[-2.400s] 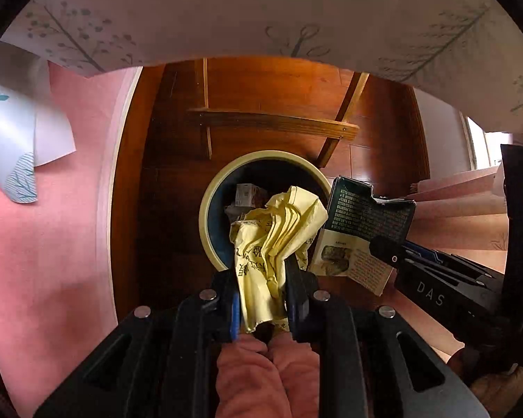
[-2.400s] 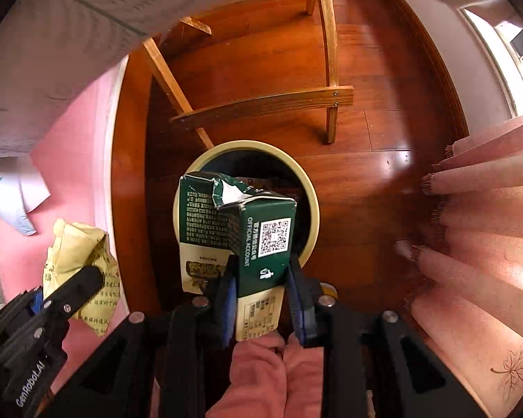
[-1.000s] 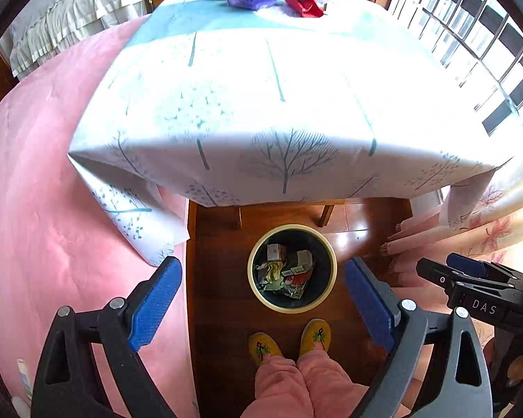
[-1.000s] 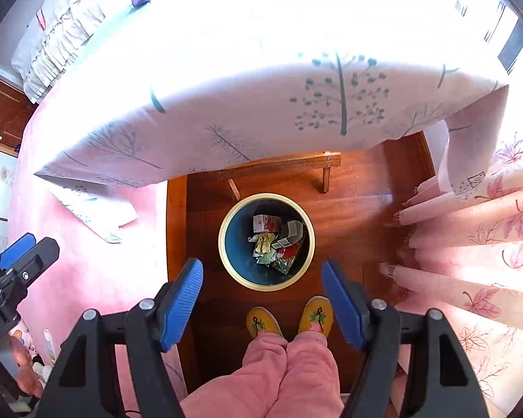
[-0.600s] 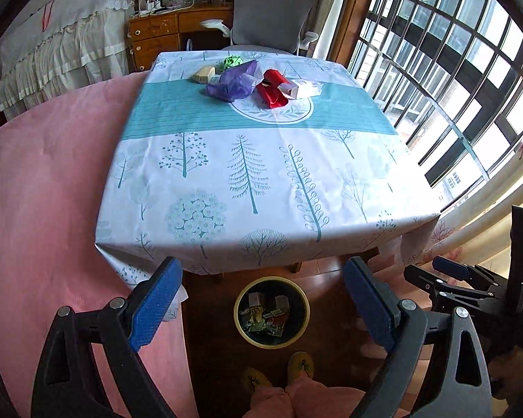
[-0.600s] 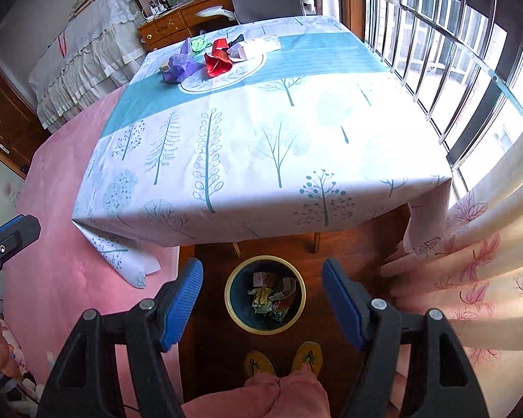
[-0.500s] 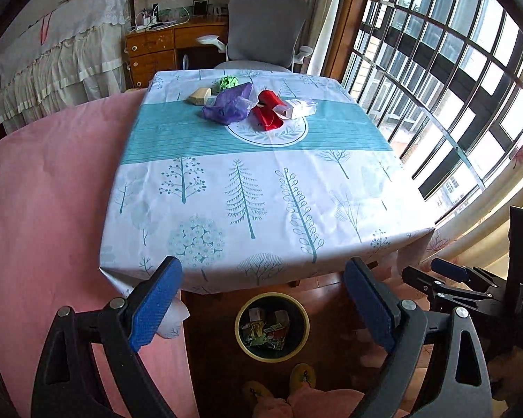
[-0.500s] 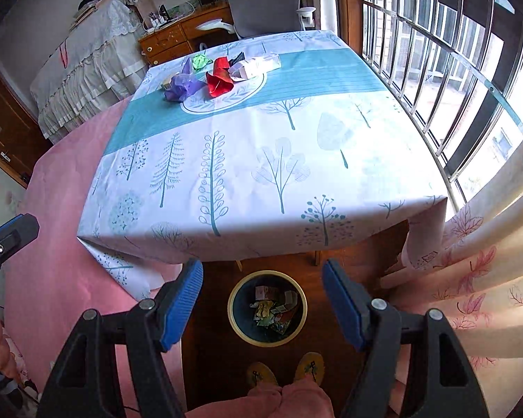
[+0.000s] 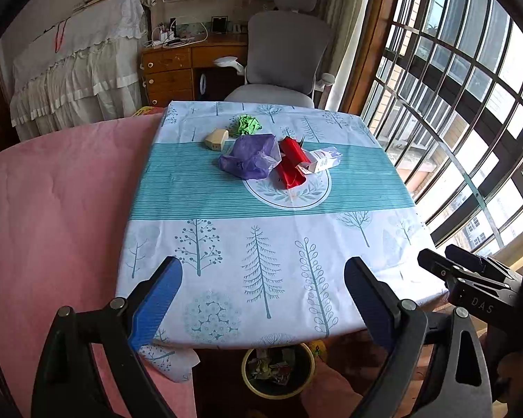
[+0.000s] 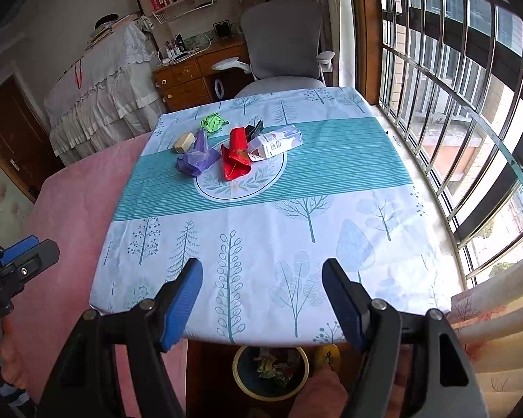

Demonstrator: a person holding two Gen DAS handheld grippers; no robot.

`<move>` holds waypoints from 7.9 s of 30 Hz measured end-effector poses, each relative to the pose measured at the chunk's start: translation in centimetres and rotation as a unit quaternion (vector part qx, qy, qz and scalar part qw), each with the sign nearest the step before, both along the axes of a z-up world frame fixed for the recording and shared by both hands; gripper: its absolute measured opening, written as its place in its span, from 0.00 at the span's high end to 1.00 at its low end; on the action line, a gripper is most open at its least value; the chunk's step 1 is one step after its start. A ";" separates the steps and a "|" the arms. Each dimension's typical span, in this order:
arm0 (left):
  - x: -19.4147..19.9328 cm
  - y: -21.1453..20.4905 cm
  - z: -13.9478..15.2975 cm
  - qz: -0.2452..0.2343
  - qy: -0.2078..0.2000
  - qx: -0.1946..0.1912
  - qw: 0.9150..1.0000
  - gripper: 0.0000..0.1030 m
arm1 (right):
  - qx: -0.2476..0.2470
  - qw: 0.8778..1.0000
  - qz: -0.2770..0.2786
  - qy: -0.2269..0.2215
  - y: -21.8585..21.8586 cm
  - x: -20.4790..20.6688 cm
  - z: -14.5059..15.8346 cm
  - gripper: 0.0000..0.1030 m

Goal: Collect trash
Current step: 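Grasp the purple wipes pack with the left tool while the right tool grasps the red packet, then carry the purple pack and red packet over the wastebasket and open both tools, then raise both open tools back toward the table, then grasp the black TALOPN box with the left tool while the right tool grasps the milk carton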

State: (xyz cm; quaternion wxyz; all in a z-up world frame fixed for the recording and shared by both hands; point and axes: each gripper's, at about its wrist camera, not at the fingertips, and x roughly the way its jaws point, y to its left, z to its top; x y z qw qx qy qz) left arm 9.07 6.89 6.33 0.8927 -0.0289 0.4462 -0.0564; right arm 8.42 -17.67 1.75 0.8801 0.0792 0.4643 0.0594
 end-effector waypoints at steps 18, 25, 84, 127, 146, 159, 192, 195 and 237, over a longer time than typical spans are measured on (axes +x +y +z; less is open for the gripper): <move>28.9 -2.3 -8.3 0.150 0.116 -0.010 0.982 0.10 | 0.040 0.986 0.155 0.055 2.0 28.0 -5.9 0.31; 34.3 -3.1 -14.8 0.170 0.185 0.021 0.968 0.10 | 0.044 0.976 0.188 0.099 2.7 31.6 -10.0 0.31; -9.5 3.2 -15.0 -0.010 0.199 -0.027 0.980 0.82 | 0.069 0.981 0.143 0.110 7.7 -6.3 -6.1 0.99; -13.4 -2.3 -47.9 0.017 0.273 0.028 0.961 0.10 | 0.103 0.961 -0.022 0.254 4.1 -11.8 -44.6 0.45; -13.6 0.2 -31.2 0.062 0.203 0.034 0.977 0.09 | 0.094 0.967 -0.030 0.235 2.2 -13.7 -30.8 0.35; -14.7 1.3 -13.9 0.009 0.094 0.048 0.994 0.08 | 0.083 0.983 -0.011 0.163 3.1 -14.2 -14.7 0.35; 7.9 -0.1 -3.4 0.047 -0.022 0.095 0.994 0.01 | 0.077 0.994 -0.040 0.071 -1.3 13.0 -5.5 0.29; 12.8 -1.8 -4.8 0.060 0.002 0.090 0.994 0.01 | 0.091 0.990 -0.044 0.101 -3.0 18.2 -7.2 0.29; 43.6 -14.2 -21.8 -0.041 0.246 0.056 0.967 0.01 | 0.145 0.973 0.027 0.178 -9.2 37.5 -16.2 0.66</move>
